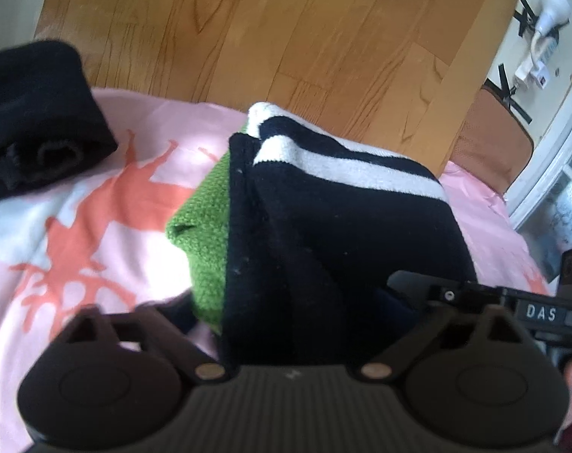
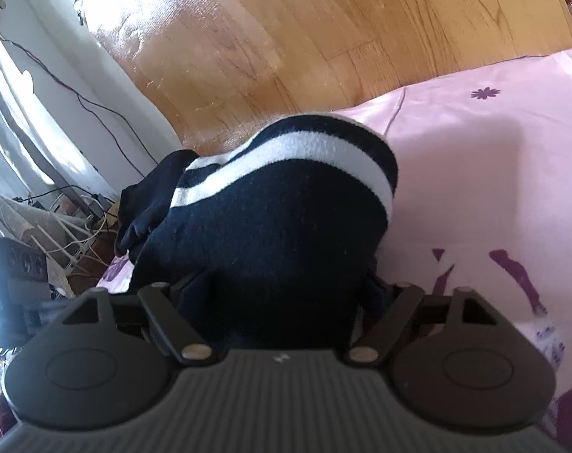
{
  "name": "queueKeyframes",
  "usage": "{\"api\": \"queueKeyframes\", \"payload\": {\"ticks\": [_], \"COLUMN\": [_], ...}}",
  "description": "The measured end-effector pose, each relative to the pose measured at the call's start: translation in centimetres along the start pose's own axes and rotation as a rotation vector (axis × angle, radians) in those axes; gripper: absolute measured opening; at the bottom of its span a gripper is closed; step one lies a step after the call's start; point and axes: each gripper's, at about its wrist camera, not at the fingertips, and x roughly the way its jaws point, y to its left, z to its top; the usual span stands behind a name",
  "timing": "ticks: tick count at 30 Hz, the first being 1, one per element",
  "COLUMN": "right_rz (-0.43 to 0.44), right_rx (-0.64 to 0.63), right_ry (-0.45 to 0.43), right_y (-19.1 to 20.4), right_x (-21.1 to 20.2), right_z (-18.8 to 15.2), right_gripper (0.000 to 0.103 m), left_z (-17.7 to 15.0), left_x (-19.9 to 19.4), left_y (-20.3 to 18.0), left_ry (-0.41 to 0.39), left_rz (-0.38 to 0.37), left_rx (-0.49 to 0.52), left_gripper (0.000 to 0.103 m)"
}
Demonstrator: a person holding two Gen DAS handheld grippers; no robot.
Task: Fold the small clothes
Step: 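Carry the folded sweater beside the black garment and open both grippers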
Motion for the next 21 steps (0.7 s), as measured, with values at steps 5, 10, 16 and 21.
{"api": "queueKeyframes", "payload": {"ticks": [5,10,16,21], "right_rz": [-0.042,0.039,0.093,0.053], "right_rx": [-0.114,-0.279,-0.348,-0.209], "right_ry": [-0.038,-0.189,-0.291,-0.118], "right_y": [1.9,5.6,6.8,2.2], "right_x": [-0.2,0.4,6.7,17.6], "right_z": [1.0,5.8,13.5,16.5], "right_gripper": [0.046,0.043,0.043,0.044], "left_z": [1.9,7.0,15.3,16.8], "left_x": [-1.0,-4.2,0.2,9.0], "left_y": [-0.8,-1.3,3.2,9.1], "left_ry": [-0.042,-0.253,-0.314,-0.149], "left_rz": [-0.002,0.074,0.171,0.317], "left_rx": [-0.047,0.006,-0.032,-0.146], "left_gripper": [0.053,0.051,0.051,0.051]}}
